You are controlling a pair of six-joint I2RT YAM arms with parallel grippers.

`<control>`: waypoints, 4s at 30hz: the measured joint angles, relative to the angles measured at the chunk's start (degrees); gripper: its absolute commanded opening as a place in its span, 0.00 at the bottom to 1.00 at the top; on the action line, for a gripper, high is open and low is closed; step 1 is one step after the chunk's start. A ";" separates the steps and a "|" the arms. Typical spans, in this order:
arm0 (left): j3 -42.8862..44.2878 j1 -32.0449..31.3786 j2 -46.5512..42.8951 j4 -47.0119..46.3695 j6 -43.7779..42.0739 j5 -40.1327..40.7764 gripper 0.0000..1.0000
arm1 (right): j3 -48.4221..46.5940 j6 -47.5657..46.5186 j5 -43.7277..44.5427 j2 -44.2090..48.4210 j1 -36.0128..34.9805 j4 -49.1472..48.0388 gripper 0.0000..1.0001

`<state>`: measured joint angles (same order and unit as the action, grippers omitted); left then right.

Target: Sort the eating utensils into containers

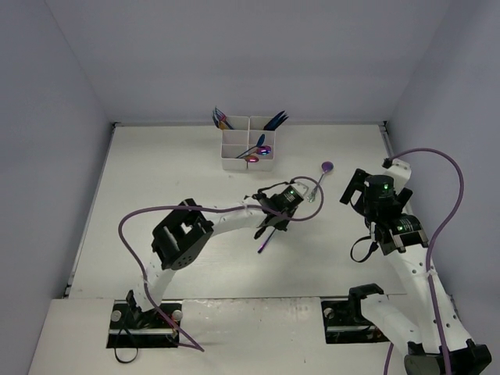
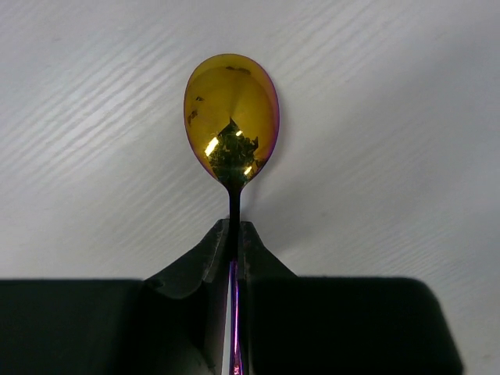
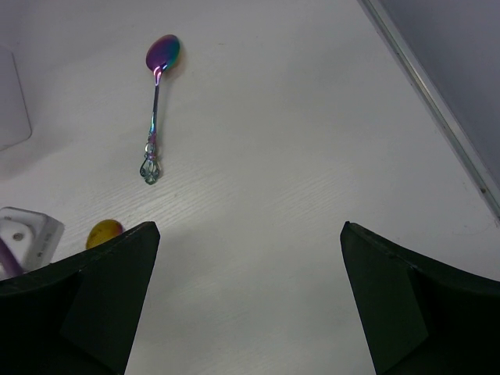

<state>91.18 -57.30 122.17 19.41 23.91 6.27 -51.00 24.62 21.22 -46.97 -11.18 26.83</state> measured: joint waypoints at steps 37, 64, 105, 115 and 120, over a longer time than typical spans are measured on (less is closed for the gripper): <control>9.55 36.80 0.96 -42.57 -30.26 -50.12 0.00 | -0.66 -7.17 -13.78 -4.23 0.00 -2.62 1.00; -1.44 40.02 2.70 -51.87 -31.63 -52.07 0.00 | -0.66 -7.15 -13.02 -5.99 0.28 -3.06 1.00; -18.75 30.95 -34.29 -39.26 -12.31 -26.84 0.86 | -3.75 -3.16 -15.68 -10.48 0.28 -3.39 1.00; -27.27 31.61 -48.00 -14.91 -11.93 -13.18 0.87 | -8.05 2.02 -12.17 -28.44 0.26 -5.22 0.92; -33.41 31.61 -53.67 -8.52 -11.19 -11.97 0.87 | -10.73 5.82 -10.98 -38.25 0.10 -7.91 0.84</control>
<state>57.77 -25.69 68.50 10.89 12.72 -5.70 -61.73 30.44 10.25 -85.22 -11.08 18.92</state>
